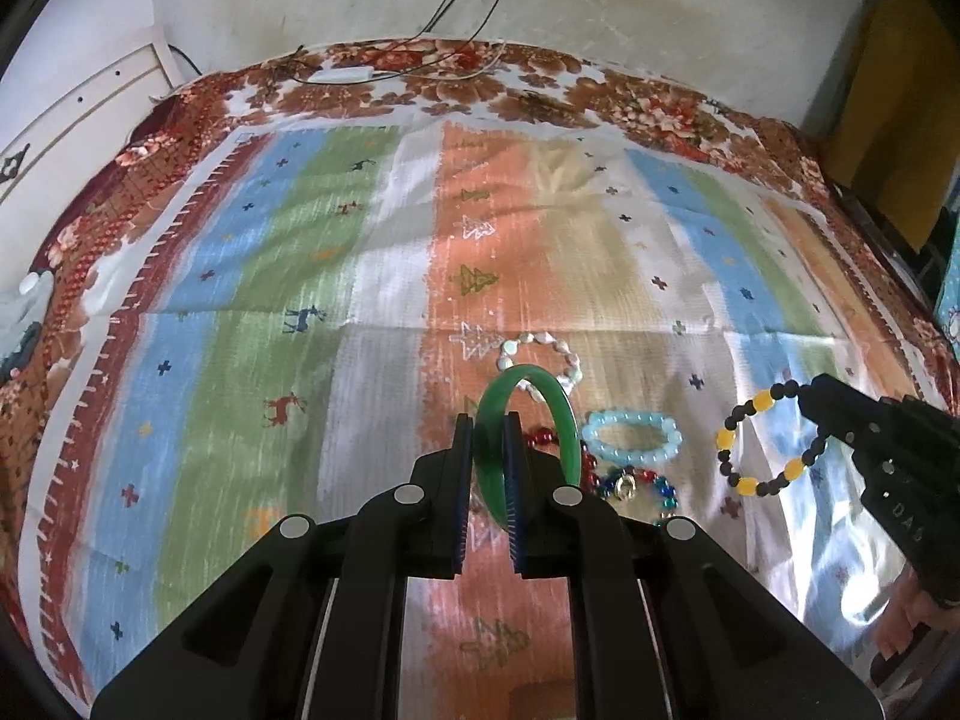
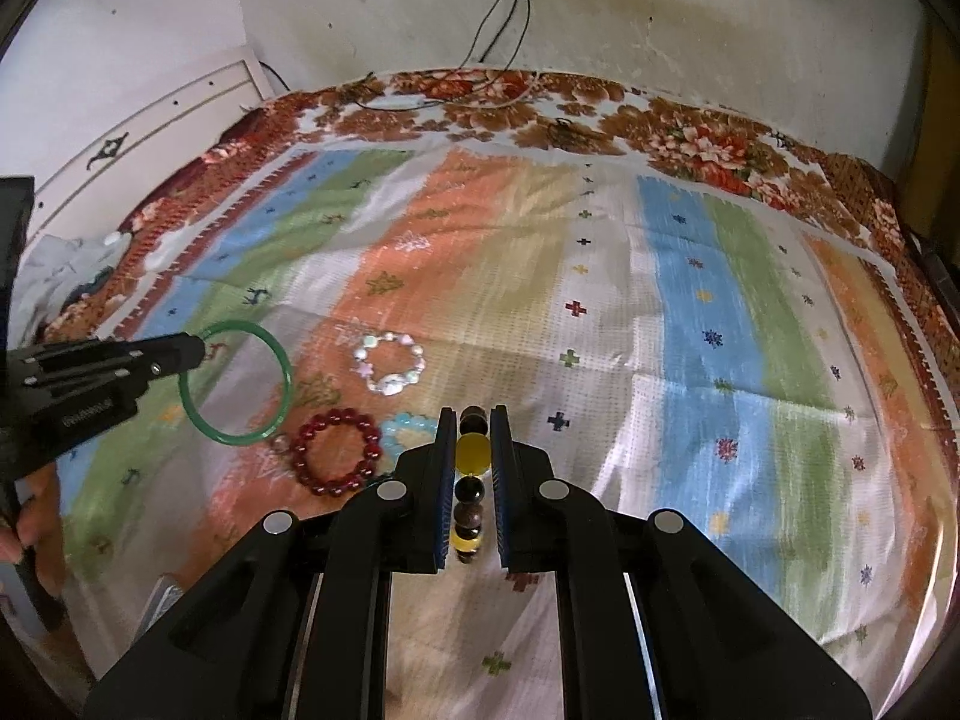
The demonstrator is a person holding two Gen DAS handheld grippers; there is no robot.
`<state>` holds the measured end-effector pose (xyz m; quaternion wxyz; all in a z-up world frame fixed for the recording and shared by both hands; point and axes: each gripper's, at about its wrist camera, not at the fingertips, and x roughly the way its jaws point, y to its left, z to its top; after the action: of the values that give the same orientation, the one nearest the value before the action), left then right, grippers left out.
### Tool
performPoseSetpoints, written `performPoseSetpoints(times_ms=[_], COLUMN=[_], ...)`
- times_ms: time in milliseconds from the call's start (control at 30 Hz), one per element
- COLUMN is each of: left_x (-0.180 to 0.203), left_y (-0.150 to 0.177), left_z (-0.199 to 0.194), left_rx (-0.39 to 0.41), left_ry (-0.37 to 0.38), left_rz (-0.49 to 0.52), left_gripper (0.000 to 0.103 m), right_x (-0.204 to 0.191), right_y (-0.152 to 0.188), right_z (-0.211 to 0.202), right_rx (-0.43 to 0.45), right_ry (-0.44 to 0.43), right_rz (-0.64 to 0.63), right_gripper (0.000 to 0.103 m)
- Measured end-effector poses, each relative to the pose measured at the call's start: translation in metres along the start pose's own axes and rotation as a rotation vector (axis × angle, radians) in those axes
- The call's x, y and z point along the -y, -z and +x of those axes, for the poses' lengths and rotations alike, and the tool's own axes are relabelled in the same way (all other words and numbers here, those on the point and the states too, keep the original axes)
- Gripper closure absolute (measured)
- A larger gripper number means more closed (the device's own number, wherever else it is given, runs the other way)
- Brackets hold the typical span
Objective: Organize jewelry
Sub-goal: 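Carry green bangle in left tool while right tool carries beaded bracelet to tin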
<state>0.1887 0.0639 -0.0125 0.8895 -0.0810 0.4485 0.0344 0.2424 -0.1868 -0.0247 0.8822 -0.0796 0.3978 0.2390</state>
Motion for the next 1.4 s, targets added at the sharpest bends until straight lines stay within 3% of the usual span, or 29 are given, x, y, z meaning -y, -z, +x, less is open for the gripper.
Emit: performPoseSetpoints(times_ms=[867,1400], left_x=[0.015,0.026], left_y=[0.066,0.11], left_z=[-0.078,-0.108], left_rx=[0.095,0.119], left_ry=[0.07,0.096], left_rz=[0.047,0.066], left_gripper=[0.094,0.094], right_x=[-0.032,-0.06], right_y=[0.037,0.074], right_z=[-0.086,-0.114], right_rx=[0.081,0.069], right_ry=[-0.087,-0.133], right_rz=[-0.024,-0.06], right_gripper=[0.091,0.091])
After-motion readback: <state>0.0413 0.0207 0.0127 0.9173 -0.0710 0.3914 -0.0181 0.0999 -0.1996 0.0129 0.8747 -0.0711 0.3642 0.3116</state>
